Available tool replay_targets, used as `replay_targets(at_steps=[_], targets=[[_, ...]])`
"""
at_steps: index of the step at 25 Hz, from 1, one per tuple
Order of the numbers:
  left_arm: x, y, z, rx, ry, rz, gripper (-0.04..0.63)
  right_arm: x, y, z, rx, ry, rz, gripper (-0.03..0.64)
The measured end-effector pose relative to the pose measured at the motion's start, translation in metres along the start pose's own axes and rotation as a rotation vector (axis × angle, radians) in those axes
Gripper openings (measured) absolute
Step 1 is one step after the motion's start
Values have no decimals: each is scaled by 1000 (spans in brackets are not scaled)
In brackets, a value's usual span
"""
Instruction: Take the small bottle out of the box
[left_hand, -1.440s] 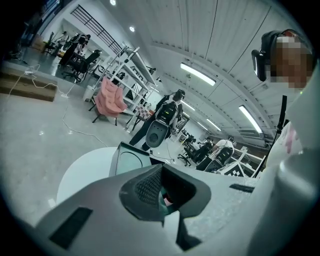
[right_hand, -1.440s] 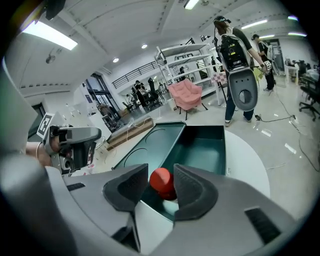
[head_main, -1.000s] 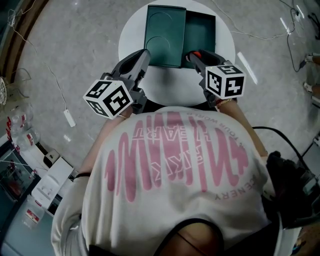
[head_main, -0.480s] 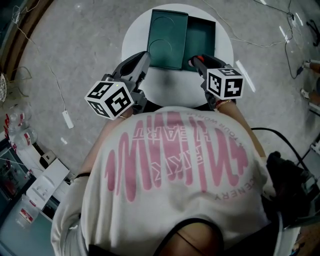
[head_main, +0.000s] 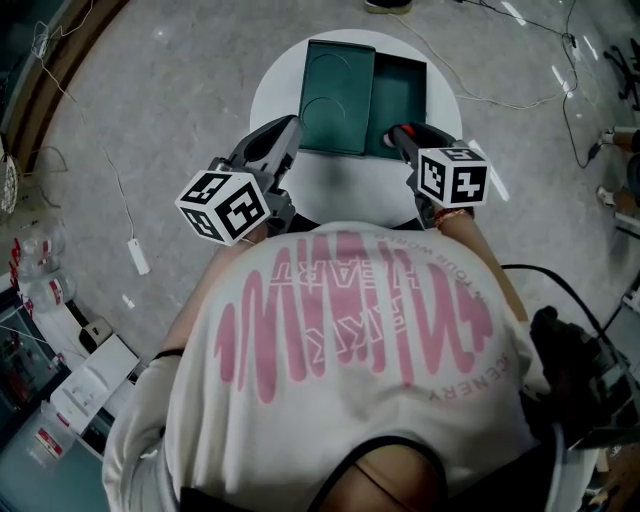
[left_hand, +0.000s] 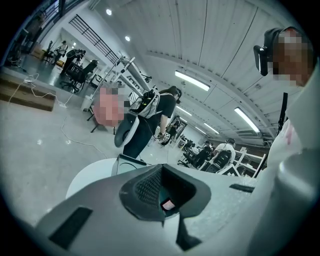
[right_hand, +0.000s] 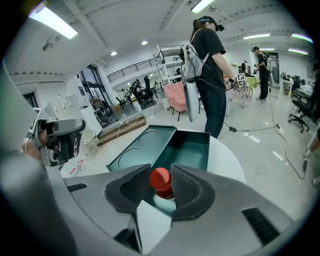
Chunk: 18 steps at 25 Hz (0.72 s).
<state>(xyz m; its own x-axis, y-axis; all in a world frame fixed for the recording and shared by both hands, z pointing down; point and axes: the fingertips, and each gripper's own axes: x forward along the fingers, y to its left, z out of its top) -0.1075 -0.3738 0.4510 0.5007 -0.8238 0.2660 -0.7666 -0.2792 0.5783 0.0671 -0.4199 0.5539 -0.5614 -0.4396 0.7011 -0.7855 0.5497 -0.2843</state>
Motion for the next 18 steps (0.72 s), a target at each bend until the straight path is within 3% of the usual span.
replay_targets(at_steps=[18], targets=[[5,-4,36,54,-35,-72,8,-25,-4,36,-3,-95,-72,124]])
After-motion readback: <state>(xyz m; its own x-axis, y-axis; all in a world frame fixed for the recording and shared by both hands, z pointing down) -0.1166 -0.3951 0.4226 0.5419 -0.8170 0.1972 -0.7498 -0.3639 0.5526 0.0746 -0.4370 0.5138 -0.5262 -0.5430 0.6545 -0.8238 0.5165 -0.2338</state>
